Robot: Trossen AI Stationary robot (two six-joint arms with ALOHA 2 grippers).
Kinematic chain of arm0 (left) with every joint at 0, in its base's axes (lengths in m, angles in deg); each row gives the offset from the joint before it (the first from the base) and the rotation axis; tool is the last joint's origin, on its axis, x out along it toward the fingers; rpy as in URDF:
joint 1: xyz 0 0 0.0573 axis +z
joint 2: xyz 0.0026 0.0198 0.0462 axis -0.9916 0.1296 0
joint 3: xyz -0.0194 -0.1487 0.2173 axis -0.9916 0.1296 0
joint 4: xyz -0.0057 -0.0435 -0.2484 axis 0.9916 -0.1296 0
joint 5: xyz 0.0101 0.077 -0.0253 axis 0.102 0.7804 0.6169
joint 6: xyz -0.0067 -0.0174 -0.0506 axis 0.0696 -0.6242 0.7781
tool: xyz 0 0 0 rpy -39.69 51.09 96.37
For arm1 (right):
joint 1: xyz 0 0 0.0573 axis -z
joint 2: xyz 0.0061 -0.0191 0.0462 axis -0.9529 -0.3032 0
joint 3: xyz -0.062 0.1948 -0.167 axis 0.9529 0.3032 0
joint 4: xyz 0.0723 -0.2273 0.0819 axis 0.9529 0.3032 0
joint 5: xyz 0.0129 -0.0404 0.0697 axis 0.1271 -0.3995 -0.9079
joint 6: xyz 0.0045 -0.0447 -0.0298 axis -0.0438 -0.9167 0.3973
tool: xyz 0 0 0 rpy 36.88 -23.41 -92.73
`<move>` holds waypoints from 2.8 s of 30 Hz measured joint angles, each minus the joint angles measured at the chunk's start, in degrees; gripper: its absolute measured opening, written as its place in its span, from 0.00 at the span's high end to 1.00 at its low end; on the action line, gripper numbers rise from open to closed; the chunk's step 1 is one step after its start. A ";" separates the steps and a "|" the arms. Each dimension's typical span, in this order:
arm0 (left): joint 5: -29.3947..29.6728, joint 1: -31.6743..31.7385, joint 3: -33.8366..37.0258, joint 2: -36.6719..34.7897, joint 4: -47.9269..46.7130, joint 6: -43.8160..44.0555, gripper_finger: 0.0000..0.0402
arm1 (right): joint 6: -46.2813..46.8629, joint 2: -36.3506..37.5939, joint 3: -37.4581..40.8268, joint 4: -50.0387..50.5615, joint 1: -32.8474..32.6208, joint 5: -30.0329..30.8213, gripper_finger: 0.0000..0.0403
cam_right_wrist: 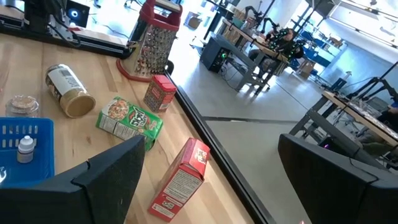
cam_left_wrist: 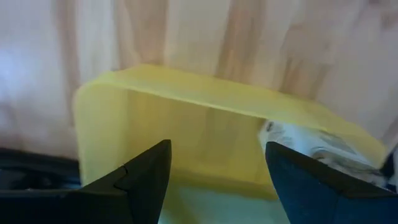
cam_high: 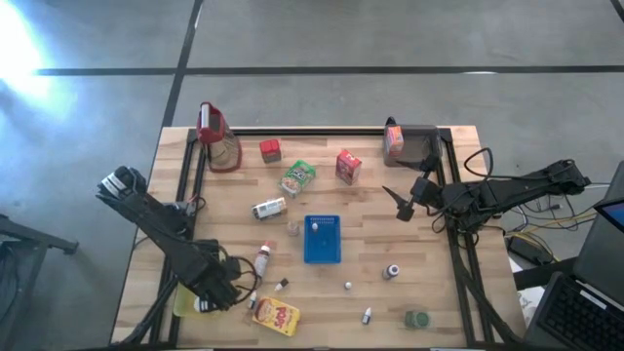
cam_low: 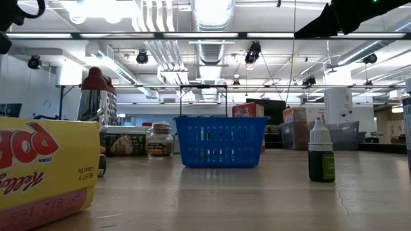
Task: Pick & Place Kitchen Items
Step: Put the white seasoning bottle into the yellow bin, then put the yellow cereal box into the black bin
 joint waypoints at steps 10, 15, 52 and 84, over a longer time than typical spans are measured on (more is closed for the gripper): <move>0.53 2.52 -1.41 -0.01 -11.52 1.23 0.34 | 0.18 0.00 0.00 -0.01 0.01 -0.01 0.10; 2.38 4.58 -2.99 -0.01 -11.88 0.03 0.34 | 0.09 0.00 0.00 -0.02 0.00 -0.01 0.10; 31.99 19.35 -14.10 0.20 3.72 -33.17 0.34 | 0.22 0.02 0.00 -0.02 0.01 0.00 0.10; 29.05 1.07 -13.05 5.10 14.66 -25.76 0.34 | 0.20 -0.02 0.00 -0.02 0.02 0.00 0.10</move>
